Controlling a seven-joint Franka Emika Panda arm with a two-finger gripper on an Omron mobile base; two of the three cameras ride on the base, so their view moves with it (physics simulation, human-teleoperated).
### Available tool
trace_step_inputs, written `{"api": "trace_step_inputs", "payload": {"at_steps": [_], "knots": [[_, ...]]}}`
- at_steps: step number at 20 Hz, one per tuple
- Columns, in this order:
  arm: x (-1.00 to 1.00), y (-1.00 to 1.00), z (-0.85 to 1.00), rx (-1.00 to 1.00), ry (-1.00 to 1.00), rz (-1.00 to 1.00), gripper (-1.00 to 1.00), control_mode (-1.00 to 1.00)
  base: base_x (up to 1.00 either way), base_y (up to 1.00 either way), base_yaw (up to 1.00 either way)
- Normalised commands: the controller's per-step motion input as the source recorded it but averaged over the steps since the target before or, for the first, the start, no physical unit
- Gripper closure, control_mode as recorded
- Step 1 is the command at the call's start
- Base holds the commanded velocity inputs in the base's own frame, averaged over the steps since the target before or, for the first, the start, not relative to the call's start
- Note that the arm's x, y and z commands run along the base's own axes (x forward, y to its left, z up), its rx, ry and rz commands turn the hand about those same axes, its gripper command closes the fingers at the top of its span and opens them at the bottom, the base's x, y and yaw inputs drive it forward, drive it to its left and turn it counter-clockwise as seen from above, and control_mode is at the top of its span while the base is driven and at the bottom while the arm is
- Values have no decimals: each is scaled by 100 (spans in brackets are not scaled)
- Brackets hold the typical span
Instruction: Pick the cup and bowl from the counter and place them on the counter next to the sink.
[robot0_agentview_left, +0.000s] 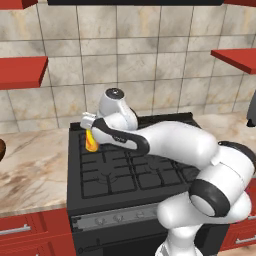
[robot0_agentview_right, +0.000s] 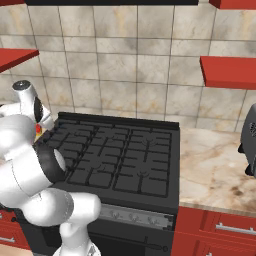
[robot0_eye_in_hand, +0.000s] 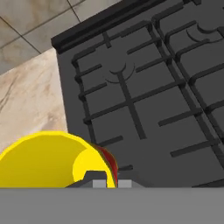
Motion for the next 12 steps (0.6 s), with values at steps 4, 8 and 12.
{"api": "trace_step_inputs", "payload": {"at_steps": [4,8,12], "knots": [[-39,-88,29,0,0,8,100,-100,0,0,0],[-38,-76,32,0,0,13,100,-100,0,0,0],[-36,-78,21,0,0,14,100,-100,0,0,0]]}}
